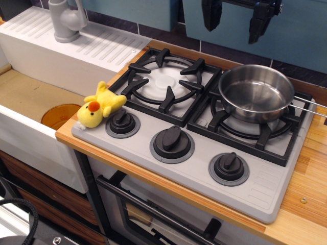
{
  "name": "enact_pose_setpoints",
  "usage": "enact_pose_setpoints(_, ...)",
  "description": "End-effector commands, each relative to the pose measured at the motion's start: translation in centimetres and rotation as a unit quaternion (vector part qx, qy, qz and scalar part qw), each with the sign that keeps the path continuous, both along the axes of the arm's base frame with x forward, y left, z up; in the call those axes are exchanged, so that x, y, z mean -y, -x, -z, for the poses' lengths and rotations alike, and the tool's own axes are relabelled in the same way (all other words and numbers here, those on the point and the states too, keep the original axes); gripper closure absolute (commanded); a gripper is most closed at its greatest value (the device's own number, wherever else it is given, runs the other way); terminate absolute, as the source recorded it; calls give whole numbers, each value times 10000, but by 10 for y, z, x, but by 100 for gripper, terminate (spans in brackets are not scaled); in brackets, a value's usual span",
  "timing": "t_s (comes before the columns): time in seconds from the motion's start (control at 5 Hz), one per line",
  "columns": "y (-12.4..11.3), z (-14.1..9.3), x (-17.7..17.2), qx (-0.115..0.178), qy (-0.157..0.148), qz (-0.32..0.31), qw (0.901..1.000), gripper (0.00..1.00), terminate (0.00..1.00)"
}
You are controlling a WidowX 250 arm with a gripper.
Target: Put pan on stove and put stuffedduck in pan
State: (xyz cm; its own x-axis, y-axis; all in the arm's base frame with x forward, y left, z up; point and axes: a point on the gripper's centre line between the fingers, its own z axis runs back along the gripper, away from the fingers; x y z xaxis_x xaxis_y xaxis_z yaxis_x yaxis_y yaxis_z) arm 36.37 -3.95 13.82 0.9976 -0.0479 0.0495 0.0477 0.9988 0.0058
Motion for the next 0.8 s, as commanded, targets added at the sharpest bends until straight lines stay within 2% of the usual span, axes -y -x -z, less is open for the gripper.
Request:
enact_pose_setpoints(0.0,0,0,0,0,0,0,10000,0,0)
enact_pose_setpoints(0.2,-6,32,-5,347,84,100,9993,0,0)
enact_pose_setpoints(0.6,-12,64,-12,645,283,233,9972,0,0)
